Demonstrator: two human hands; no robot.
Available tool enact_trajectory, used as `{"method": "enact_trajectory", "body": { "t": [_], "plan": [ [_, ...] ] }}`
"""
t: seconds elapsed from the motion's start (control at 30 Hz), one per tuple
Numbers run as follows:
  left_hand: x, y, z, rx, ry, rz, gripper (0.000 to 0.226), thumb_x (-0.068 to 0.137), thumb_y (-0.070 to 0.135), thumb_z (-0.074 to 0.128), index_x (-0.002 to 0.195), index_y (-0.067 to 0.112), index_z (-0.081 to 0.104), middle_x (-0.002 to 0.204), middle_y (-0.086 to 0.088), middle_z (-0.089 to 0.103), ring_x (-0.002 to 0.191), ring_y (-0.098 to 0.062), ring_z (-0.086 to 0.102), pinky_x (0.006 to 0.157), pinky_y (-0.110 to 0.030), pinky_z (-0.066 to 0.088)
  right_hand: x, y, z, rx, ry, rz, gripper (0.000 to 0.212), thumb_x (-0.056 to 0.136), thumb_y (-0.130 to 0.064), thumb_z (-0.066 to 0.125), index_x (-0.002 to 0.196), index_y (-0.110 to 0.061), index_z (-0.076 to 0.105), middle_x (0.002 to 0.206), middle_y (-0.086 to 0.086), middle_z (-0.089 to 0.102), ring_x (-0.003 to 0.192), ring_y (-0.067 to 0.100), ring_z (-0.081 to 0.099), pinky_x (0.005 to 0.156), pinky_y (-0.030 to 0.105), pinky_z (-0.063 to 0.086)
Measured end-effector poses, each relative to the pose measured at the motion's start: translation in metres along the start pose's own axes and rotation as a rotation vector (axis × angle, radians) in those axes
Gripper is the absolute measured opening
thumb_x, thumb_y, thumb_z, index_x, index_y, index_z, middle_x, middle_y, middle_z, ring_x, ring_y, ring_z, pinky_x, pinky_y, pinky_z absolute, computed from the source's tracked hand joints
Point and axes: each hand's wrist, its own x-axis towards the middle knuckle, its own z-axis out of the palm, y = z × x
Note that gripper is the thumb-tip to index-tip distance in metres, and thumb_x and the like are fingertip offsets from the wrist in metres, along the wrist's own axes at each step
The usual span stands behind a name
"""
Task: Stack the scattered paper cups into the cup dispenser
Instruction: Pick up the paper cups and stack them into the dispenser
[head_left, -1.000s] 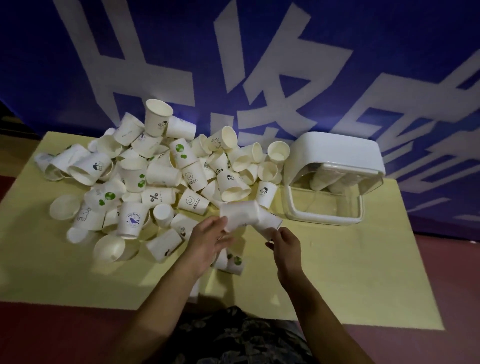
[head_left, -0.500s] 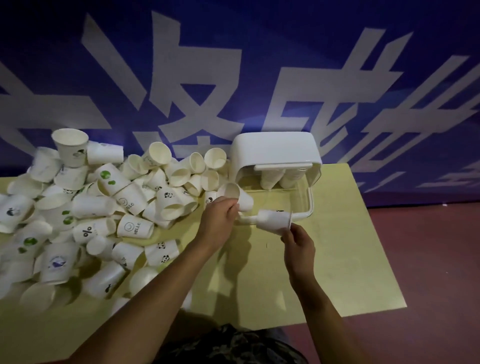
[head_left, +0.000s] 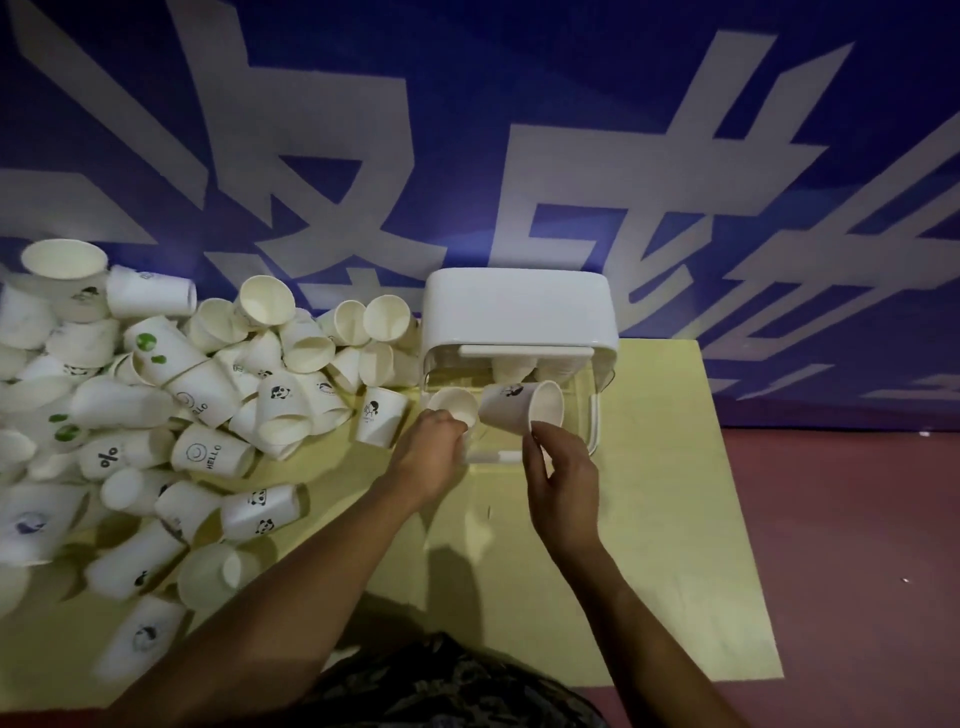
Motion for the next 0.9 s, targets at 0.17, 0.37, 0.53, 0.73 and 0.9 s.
{"method": "enact_trajectory", "body": {
  "t": [0.17, 0.37, 0.53, 0.73, 0.9],
  "plan": [
    [0.003, 0.0, 0.009, -0.025, 0.002, -0.022, 0.034, 0.092, 0.019, 0.046, 0.121, 0.016, 0.064, 0.119, -0.003, 0.06, 0.116, -0.023, 0.05, 0.094, -0.032, 0.045, 0.021, 0.009, 0.013, -0.11, -0.221, -0.138, 0.01, 0.095, -0.011, 0.058, 0.1, -0.011, 0.067, 0.099, 0.001, 0.067, 0.095, 0.022, 0.057, 0.076, 0.023, 0.043],
    [-0.019, -0.015, 0.01, -0.049, 0.207, -0.134, 0.026, 0.094, 0.024, 0.047, 0.108, 0.02, 0.068, 0.109, 0.003, 0.065, 0.102, -0.019, 0.055, 0.083, -0.03, 0.043, 0.03, 0.012, 0.036, -0.295, -0.409, -0.26, 0.012, 0.092, -0.008, 0.06, 0.099, -0.009, 0.069, 0.095, 0.006, 0.068, 0.096, 0.03, 0.058, 0.068, 0.037, 0.054],
    [-0.054, -0.039, 0.007, -0.101, 0.273, -0.242, 0.024, 0.091, 0.021, 0.051, 0.107, 0.025, 0.068, 0.107, 0.004, 0.064, 0.098, -0.02, 0.055, 0.077, -0.03, 0.046, 0.038, 0.004, 0.054, -0.378, -0.48, -0.336, 0.02, 0.088, -0.007, 0.063, 0.107, -0.008, 0.069, 0.098, 0.008, 0.069, 0.101, 0.033, 0.059, 0.079, 0.041, 0.055],
    [-0.093, -0.07, 0.006, -0.148, 0.314, -0.34, 0.025, 0.09, 0.02, 0.053, 0.111, 0.021, 0.068, 0.108, 0.001, 0.067, 0.099, -0.019, 0.057, 0.079, -0.029, 0.047, 0.039, -0.009, 0.074, -0.475, -0.495, -0.358, 0.023, 0.089, -0.009, 0.061, 0.111, -0.006, 0.068, 0.1, 0.012, 0.069, 0.101, 0.035, 0.057, 0.084, 0.043, 0.05],
    [-0.111, -0.092, 0.0, -0.189, 0.313, -0.382, 0.026, 0.09, 0.019, 0.054, 0.112, 0.021, 0.069, 0.109, 0.0, 0.067, 0.1, -0.02, 0.059, 0.081, -0.028, 0.046, 0.043, -0.014, 0.092, -0.551, -0.575, -0.327, 0.026, 0.09, -0.01, 0.056, 0.113, -0.006, 0.066, 0.104, 0.013, 0.068, 0.107, 0.036, 0.054, 0.086, 0.044, 0.046]
  ]
}}
